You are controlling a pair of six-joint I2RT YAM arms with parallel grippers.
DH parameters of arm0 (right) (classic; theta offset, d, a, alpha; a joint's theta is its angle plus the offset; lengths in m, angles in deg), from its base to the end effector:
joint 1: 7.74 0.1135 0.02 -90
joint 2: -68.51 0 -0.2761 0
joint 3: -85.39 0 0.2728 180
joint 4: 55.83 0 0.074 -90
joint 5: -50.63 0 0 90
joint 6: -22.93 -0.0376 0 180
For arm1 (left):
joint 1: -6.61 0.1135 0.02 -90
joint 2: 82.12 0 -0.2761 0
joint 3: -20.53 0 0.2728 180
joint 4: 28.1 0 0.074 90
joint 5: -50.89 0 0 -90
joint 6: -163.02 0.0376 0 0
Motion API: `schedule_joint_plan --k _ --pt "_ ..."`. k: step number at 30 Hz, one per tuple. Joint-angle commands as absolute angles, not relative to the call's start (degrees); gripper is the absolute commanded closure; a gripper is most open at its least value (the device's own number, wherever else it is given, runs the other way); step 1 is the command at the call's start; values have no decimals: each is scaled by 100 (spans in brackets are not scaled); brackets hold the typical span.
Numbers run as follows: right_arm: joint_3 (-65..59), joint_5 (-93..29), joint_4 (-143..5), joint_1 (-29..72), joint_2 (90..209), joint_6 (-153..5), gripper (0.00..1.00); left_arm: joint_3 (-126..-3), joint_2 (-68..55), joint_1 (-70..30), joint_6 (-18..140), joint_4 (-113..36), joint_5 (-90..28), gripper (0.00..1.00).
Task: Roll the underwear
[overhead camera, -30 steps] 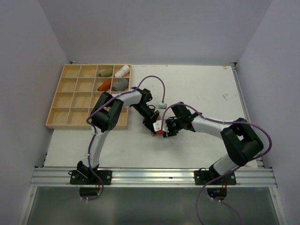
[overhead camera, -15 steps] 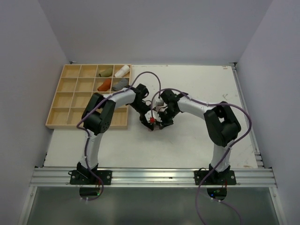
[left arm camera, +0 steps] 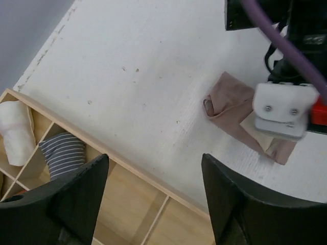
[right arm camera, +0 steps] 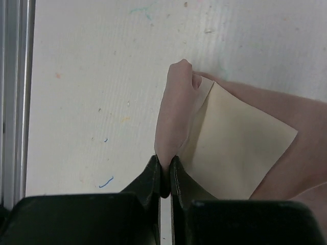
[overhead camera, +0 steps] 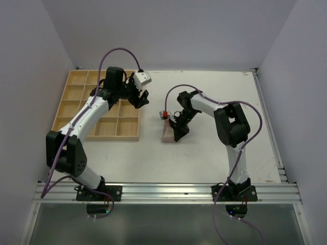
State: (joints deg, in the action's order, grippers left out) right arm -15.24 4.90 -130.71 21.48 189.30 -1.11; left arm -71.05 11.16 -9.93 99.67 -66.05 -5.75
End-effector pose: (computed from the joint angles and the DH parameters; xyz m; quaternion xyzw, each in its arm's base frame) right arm 0.3438 0.2223 0.1561 -0.6721 0.6364 0.3701 0.0800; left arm 0.3676 -0.1307 0.3138 0.4326 0.7611 -0.2228 0.4288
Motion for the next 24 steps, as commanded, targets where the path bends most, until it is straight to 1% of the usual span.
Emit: schedule_joint_plan --k 1,2,3,4,5,6,7,8,9,10,11,12,13,14,15,17,18,20,21,24 --pt "-2013 1151 -13866 1837 19295 -440 100 -6619 89 -1071 10017 -5682 -984 20" --pt "-2179 1335 -13981 1784 19401 -440 100 -6418 -71 -1088 10200 -5620 -854 17" --pt "-2241 1423 -14078 1697 19558 -440 100 -6285 -212 -1088 10185 -5393 -774 12" --pt "-2311 1476 -14270 1679 19638 -414 100 -6119 -457 -1088 9906 -5078 -921 0" --pt "-2443 1521 -14342 1652 19709 -396 100 -5926 -547 -1088 8955 -4753 -1184 0" --pt "-2496 1538 -14394 1652 19823 -387 99 -5671 -591 -1080 8684 -4453 -1291 0" --pt "-2549 1547 -14482 1635 19867 -396 98 -5651 -539 -1071 8760 -4564 -605 0" --pt "-2628 1539 -14518 1635 19920 -431 98 -5782 -460 -1071 9561 -4834 -67 0" --pt "-2663 1547 -14518 1617 19999 -475 98 -5835 -364 -1114 10022 -5411 365 5" --pt "-2690 1565 -14553 1608 20034 -519 98 -5853 -232 -1245 10452 -5635 343 18" --pt "-2733 1608 -14588 1599 20069 -528 97 -5671 -222 -1447 11196 -5724 116 22" --pt "-2760 1626 -14632 1591 20113 -528 97 -5460 -275 -1971 11604 -5690 -138 25" --pt "-2778 1626 -14684 1582 20166 -528 97 -5179 -336 -2263 11913 -5490 -680 30" --pt "-2804 1635 -14702 1573 20193 -528 97 -4541 -406 -2501 12333 -5209 -834 31" --pt "-2830 1670 -14720 1564 20210 -528 97 -4248 -485 -2869 12486 -4615 -939 32" --pt "-2865 1679 -14817 1538 20272 -502 96 -3607 -434 -3170 12915 -4180 -1239 32" --pt "-2866 1679 -14826 1512 20307 -502 96 -3464 -294 -3406 13040 -3630 -1292 31" --pt "-2831 1670 -14861 1494 20316 -467 96 -3340 -65 -3584 13233 -3414 -1397 31" --pt "-2805 1662 -14852 1468 20307 -466 96 -3392 206 -3689 13234 -3361 -1415 31" --pt "-2734 1662 -14791 1459 20272 -510 95 -3542 524 -3821 13199 -3169 -1459 33"
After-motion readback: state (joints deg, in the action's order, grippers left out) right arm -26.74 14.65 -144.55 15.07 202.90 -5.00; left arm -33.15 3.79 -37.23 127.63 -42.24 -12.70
